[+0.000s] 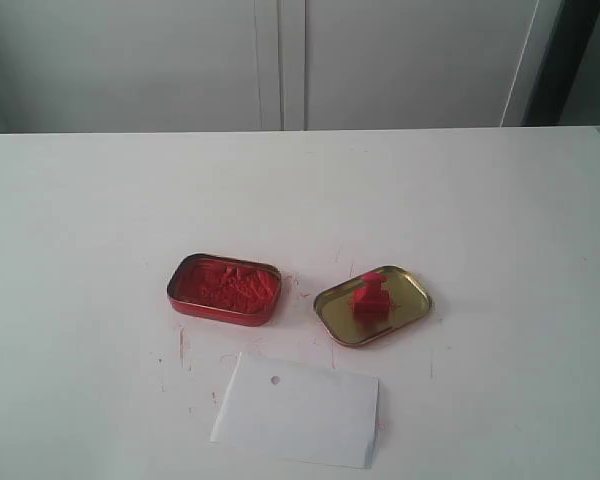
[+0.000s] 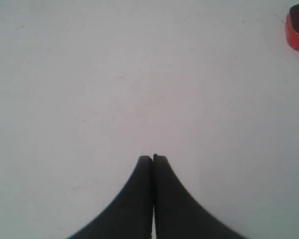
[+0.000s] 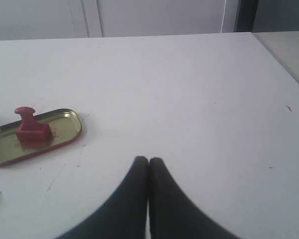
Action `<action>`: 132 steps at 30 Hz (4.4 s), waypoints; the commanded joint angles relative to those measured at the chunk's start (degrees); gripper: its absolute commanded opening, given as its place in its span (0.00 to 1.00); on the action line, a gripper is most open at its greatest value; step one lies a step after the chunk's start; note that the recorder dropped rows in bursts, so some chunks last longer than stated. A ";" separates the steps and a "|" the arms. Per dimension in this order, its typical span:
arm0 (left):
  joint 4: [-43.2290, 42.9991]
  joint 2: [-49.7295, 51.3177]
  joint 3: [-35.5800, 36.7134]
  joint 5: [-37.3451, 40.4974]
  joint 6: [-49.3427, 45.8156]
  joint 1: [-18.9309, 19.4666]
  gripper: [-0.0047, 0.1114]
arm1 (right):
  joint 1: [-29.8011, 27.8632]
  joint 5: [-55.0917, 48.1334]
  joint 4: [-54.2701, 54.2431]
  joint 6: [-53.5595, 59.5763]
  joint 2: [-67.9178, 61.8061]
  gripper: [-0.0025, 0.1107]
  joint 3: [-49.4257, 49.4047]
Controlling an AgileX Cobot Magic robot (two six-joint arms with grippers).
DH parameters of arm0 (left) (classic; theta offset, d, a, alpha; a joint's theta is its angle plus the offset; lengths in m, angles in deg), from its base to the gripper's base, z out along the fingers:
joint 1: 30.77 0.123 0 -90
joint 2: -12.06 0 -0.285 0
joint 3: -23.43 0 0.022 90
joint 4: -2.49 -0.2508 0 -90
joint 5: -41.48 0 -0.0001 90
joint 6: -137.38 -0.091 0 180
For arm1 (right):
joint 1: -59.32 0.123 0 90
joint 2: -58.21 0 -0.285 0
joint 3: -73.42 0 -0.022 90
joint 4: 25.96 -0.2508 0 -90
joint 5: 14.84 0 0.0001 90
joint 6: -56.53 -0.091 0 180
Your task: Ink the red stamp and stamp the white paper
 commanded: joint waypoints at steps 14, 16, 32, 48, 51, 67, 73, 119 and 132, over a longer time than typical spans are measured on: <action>0.17 -0.23 0.43 0.00 0.17 -0.55 0.04 | 0.22 0.82 -0.11 -0.01 0.29 0.02 -0.31; 0.17 -0.23 0.43 0.00 0.17 -0.55 0.04 | 0.22 0.82 -0.11 -0.01 0.29 0.02 -0.31; 0.17 -0.23 0.43 0.00 0.17 -0.55 0.04 | 0.22 20.47 -0.11 0.00 0.29 0.02 -0.31; 0.17 -0.23 0.43 0.00 0.17 -0.55 0.04 | 0.22 23.73 -0.11 0.00 0.29 0.02 -0.31; 0.17 -0.23 0.43 0.00 0.17 -0.55 0.04 | 0.22 23.73 -0.11 0.00 0.29 0.02 -0.31; 0.17 -0.23 0.43 0.00 0.17 -0.55 0.04 | 0.22 8.28 1.22 1.32 -6.16 0.02 10.29; 0.17 -0.23 0.43 0.00 0.17 -0.55 0.04 | 0.22 4.02 1.57 1.32 -19.92 0.02 18.62; 0.17 -0.23 0.43 0.00 0.17 -0.55 0.04 | 0.22 -19.76 -2.98 7.90 -84.85 0.02 60.57; 0.17 -0.23 0.43 0.00 0.17 -0.55 0.04 | 5.53 -25.83 -7.70 16.12 -98.65 0.02 73.54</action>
